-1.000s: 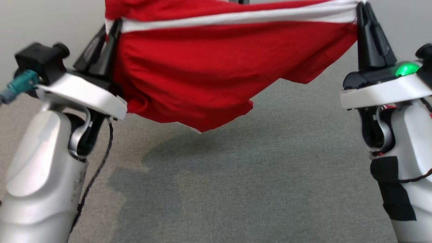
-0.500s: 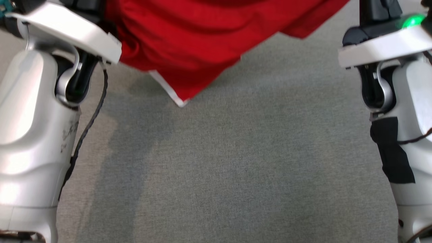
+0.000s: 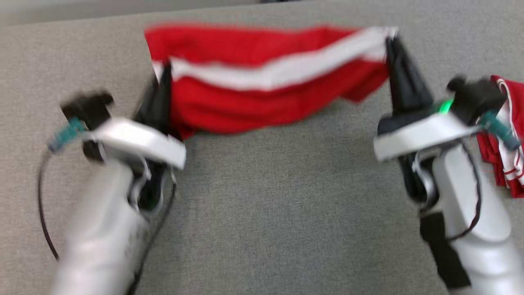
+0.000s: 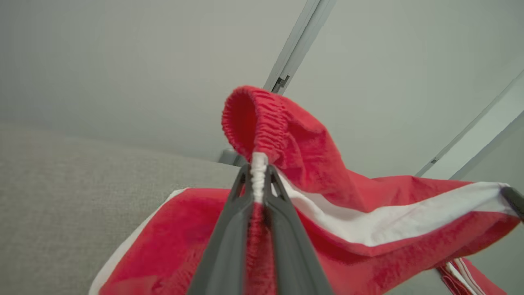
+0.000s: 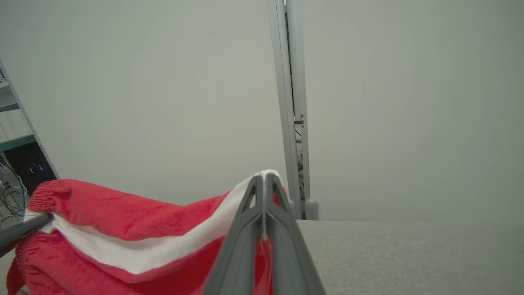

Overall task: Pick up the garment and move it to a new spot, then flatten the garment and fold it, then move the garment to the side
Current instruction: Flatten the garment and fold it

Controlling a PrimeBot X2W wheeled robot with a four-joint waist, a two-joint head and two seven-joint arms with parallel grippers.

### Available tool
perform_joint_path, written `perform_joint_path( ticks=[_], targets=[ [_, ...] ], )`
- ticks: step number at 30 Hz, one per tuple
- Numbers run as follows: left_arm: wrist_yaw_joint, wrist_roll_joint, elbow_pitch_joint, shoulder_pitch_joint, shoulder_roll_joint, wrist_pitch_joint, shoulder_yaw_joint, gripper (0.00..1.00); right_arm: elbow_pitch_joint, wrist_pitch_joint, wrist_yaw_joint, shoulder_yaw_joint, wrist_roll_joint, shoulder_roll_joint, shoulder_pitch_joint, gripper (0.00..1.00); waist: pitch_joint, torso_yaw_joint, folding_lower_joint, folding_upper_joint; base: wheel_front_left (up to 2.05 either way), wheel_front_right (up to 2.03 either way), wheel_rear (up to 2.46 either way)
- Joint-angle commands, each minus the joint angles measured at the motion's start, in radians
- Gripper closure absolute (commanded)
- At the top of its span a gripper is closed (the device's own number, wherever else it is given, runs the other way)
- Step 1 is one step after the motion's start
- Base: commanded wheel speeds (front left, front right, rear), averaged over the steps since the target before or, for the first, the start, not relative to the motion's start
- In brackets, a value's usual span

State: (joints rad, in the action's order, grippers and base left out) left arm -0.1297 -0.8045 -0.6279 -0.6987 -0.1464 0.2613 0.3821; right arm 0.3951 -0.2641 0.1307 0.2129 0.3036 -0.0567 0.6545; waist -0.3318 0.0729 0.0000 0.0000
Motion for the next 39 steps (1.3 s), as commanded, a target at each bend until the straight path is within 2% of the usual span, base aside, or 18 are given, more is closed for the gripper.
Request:
perform_joint_path(
  ticks=[1,9,15,17,18,19,20,21,31,39],
  targets=[
    [-0.001,0.006,0.002,0.033,-0.001,0.003,-0.001,1.0,0.006,0.001,0.0,0.007,0.007,-0.003,-0.039,1.0,0.019,-0.007,0.0,0.0,0.0,0.0,0.0],
    [-0.001,-0.037,-0.028,0.284,0.058,0.003,0.015,1.0,0.052,0.001,0.0,0.018,0.029,-0.001,-0.246,1.0,0.093,-0.018,0.0,0.0,0.0,0.0,0.0],
    [-0.001,-0.026,-0.027,0.383,0.076,0.003,-0.006,1.0,0.079,0.001,0.0,0.025,0.027,0.001,-0.34,1.0,0.149,-0.02,0.0,0.0,0.0,0.0,0.0],
    [-0.001,-0.019,-0.015,0.416,0.079,0.003,-0.023,0.81,0.088,0.001,0.0,0.023,0.026,0.002,-0.372,1.0,0.17,-0.022,0.0,0.0,0.0,0.0,0.0],
    [-0.001,-0.015,-0.01,0.431,0.081,0.003,-0.026,0.66,0.093,0.001,0.0,0.015,0.027,0.002,-0.388,1.0,0.18,-0.024,0.0,0.0,0.0,0.0,0.0],
    [-0.001,0.0,-0.004,0.459,0.083,0.003,-0.03,0.13,0.099,0.001,0.0,0.006,0.029,0.002,-0.415,1.0,0.198,-0.028,0.0,0.0,0.0,0.0,0.0],
    [-0.001,0.0,-0.004,0.459,0.083,0.003,-0.03,0.13,0.099,0.001,0.0,0.006,0.029,0.002,-0.415,1.0,0.198,-0.028,0.0,0.0,0.0,0.0,0.0],
    [-0.001,0.007,-0.005,0.472,0.083,0.003,-0.026,0.0,0.104,0.001,0.0,0.006,0.025,0.003,-0.425,1.0,0.206,-0.029,0.0,0.0,0.0,0.0,0.0],
    [-0.001,0.068,0.019,0.548,0.089,0.003,-0.046,0.0,0.124,0.001,0.0,0.007,0.054,0.003,-0.472,1.0,0.251,-0.031,0.0,0.0,0.0,0.0,0.0],
    [-0.001,0.108,0.025,0.508,0.092,0.003,-0.04,0.0,0.113,0.001,0.0,0.007,0.054,0.003,-0.446,1.0,0.233,-0.024,0.0,0.0,0.0,0.0,0.0]
  ],
)
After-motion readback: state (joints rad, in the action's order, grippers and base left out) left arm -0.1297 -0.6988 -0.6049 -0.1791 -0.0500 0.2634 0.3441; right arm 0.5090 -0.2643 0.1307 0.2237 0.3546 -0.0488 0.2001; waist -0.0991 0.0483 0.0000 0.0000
